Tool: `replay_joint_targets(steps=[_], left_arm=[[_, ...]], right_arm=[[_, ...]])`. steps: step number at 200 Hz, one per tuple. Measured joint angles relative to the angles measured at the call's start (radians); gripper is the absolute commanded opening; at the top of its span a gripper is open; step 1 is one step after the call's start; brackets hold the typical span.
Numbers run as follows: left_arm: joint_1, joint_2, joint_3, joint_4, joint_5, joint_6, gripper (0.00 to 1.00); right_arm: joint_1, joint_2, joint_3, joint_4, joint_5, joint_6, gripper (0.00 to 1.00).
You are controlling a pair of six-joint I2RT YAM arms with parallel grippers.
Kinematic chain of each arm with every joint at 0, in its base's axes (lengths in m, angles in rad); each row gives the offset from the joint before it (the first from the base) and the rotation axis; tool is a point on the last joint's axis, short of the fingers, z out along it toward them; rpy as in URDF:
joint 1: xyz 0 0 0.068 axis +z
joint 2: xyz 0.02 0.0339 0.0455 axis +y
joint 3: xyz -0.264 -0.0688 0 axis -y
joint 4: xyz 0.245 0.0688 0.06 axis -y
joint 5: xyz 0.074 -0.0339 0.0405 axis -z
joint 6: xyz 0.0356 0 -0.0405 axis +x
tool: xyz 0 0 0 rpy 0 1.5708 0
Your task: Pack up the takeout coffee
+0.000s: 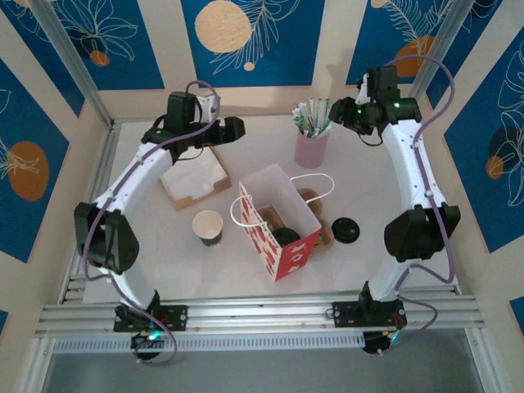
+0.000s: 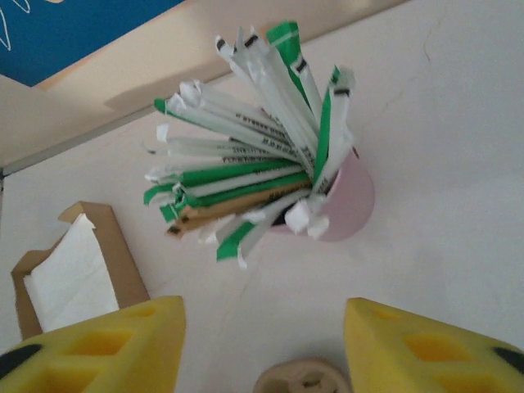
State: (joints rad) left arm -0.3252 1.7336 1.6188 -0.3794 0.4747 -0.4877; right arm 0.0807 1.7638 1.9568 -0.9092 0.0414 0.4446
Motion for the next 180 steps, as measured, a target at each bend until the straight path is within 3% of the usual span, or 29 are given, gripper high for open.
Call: replay_joint_targets(steps=[67, 180], left_arm=[[0.001, 0.140, 0.077, 0.032, 0.070, -0.003, 0.76], [0.001, 0.155, 0.078, 0.061, 0.103, -0.011, 0.76]], right_arm=[[0.024, 0.288, 0.319, -0.066, 0.021, -0.037, 0.41], [0.035, 0.312, 0.330, -0.193, 0.083, -0.070, 0.37]])
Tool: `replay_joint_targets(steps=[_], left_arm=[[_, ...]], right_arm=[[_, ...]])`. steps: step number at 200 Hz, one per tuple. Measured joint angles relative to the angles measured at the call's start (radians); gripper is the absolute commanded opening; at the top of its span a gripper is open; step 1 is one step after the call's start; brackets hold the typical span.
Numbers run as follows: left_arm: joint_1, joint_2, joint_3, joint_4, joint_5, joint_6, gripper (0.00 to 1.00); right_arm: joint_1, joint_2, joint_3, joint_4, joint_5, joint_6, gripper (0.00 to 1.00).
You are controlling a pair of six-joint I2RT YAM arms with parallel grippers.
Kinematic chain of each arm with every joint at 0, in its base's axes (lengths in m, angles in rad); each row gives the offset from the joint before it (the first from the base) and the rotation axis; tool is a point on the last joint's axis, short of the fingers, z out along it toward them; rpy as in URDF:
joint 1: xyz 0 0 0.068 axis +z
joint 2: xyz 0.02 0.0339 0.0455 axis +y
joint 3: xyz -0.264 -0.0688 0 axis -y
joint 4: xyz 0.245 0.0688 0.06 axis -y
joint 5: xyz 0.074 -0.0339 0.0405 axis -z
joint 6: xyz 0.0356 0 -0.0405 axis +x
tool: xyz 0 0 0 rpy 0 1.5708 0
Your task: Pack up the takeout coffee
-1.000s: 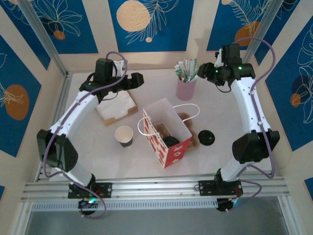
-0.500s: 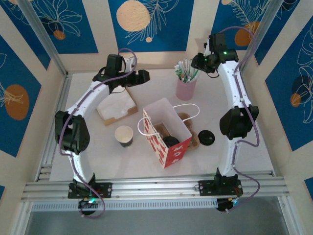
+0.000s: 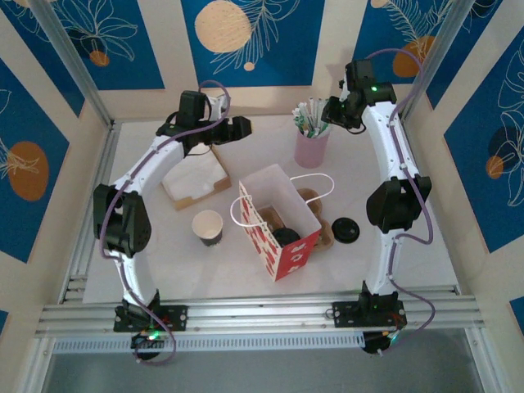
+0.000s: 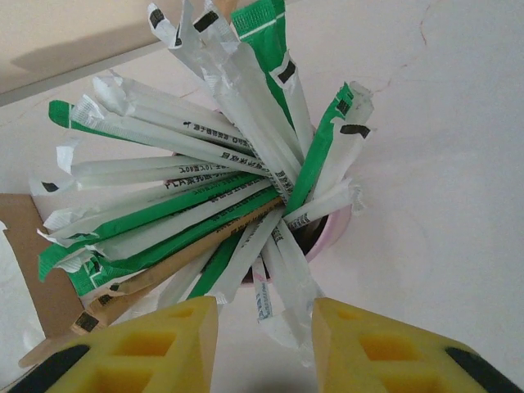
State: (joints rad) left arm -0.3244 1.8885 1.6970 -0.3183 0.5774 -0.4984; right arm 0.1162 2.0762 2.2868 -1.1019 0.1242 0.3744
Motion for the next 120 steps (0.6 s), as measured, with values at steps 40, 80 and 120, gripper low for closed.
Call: replay_joint_targets(steps=[40, 80, 120], left_arm=[[0.000, 0.000, 0.000, 0.013, 0.003, 0.000, 0.75], [0.000, 0.000, 0.000, 0.024, 0.004, -0.001, 0.75], [0.000, 0.000, -0.004, 0.027, 0.007, -0.001, 0.75]], right_arm=[[0.003, 0.000, -0.007, -0.008, 0.000, 0.000, 0.36], [0.005, 0.000, -0.012, -0.013, -0.003, 0.000, 0.34], [0.006, 0.003, -0.012, -0.013, -0.024, 0.000, 0.33]])
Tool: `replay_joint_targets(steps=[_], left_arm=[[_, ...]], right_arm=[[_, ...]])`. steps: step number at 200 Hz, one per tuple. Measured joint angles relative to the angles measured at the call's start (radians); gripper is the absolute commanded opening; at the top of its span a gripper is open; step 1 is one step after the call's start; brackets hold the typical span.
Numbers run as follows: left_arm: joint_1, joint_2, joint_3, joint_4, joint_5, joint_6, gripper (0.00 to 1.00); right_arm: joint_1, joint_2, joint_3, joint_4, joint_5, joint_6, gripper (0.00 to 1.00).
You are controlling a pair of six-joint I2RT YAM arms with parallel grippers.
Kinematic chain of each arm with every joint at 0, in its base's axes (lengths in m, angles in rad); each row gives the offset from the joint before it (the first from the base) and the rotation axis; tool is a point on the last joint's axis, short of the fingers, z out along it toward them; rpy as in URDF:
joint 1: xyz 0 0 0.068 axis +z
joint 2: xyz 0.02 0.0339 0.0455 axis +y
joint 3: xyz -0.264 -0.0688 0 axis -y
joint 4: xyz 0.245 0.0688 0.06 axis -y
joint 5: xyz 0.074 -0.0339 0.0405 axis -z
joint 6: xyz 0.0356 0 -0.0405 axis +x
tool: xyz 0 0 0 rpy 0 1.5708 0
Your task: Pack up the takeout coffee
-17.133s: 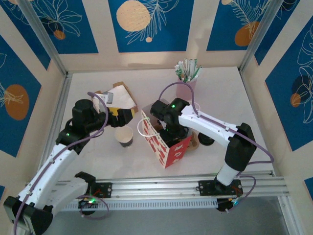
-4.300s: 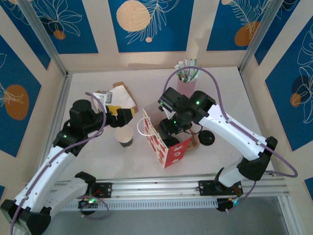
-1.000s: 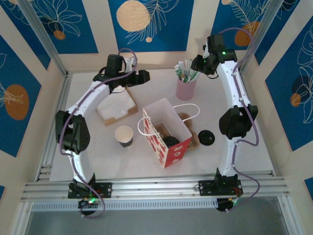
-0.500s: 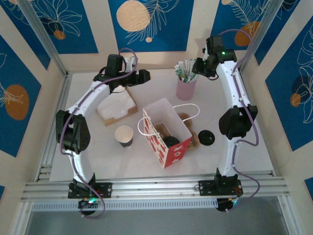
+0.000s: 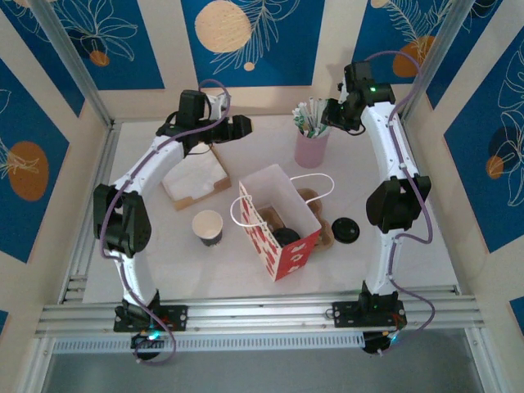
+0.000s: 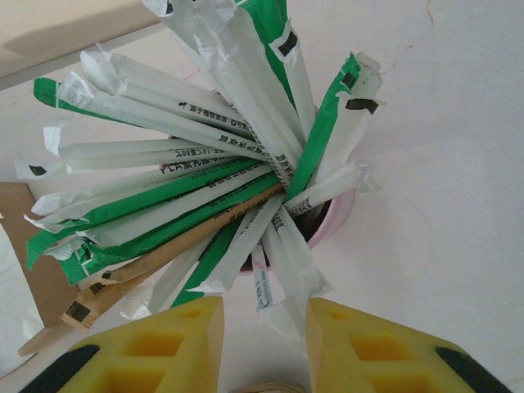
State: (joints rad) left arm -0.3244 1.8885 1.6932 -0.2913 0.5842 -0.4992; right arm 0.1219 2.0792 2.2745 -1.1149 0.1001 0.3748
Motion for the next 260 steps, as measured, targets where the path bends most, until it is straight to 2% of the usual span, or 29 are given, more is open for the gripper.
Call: replay_joint_targets(steps=[98, 142, 189, 260], left_arm=[[0.000, 0.000, -0.004, 0.007, 0.013, -0.005, 0.78], [-0.001, 0.000, -0.004, 0.015, 0.027, -0.007, 0.79], [-0.014, 0.000, -0.004, 0.015, 0.039, -0.007, 0.79], [-0.027, 0.000, -0.004, 0.015, 0.044, -0.006, 0.79]], right_arm=[[0.000, 0.007, 0.000, 0.000, 0.000, 0.003, 0.37], [0.000, 0.007, 0.000, -0.001, 0.006, 0.003, 0.43], [0.000, 0.008, 0.000, 0.000, 0.002, 0.005, 0.34], [0.000, 0.015, 0.000, 0.000, -0.004, 0.011, 0.28]])
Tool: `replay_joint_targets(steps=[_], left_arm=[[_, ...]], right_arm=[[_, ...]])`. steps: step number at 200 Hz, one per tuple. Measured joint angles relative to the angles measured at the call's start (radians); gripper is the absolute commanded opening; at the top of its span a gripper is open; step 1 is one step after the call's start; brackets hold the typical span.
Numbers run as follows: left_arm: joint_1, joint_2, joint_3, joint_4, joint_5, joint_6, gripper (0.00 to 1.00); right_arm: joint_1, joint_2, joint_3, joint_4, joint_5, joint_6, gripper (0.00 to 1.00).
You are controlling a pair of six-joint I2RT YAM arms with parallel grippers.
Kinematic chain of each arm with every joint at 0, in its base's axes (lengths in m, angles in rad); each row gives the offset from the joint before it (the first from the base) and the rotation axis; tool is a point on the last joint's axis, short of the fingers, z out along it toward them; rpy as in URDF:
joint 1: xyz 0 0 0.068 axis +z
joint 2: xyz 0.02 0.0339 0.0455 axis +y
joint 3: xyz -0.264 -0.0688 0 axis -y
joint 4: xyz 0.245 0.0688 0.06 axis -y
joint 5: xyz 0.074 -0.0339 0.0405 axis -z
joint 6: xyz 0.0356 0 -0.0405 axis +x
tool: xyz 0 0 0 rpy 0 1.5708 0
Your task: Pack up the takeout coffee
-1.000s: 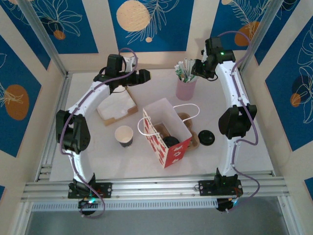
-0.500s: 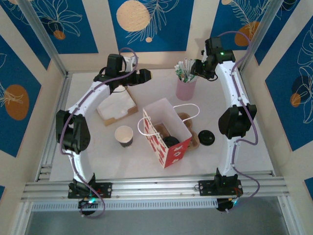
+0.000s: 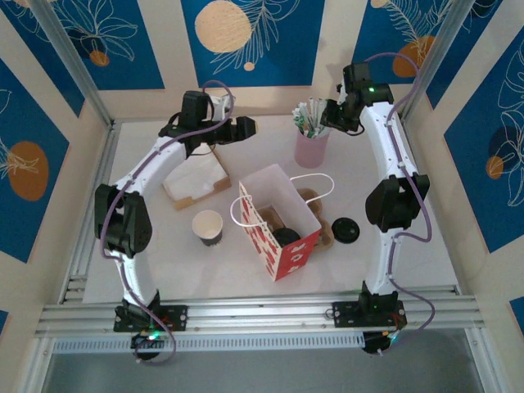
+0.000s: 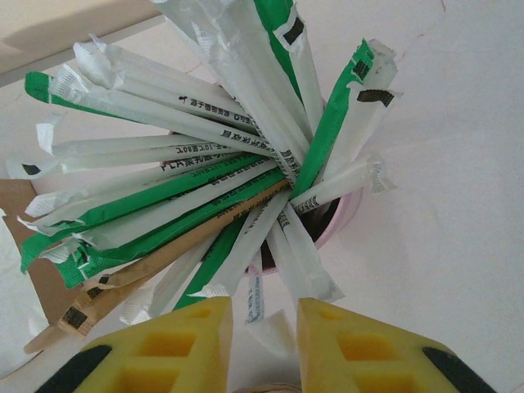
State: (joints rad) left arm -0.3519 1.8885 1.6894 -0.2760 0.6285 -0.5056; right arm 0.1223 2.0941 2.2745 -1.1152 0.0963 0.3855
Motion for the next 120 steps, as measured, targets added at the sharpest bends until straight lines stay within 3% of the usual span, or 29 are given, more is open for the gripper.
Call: replay_joint_targets(steps=[45, 120], left_arm=[[-0.019, 0.000, 0.000, 0.000, 0.001, 0.000, 0.79], [-0.026, 0.000, -0.001, 0.000, 0.011, 0.000, 0.79]], right_arm=[[0.000, 0.024, -0.006, 0.001, -0.020, 0.004, 0.32], [0.000, 0.025, -0.006, 0.005, -0.045, 0.017, 0.12]])
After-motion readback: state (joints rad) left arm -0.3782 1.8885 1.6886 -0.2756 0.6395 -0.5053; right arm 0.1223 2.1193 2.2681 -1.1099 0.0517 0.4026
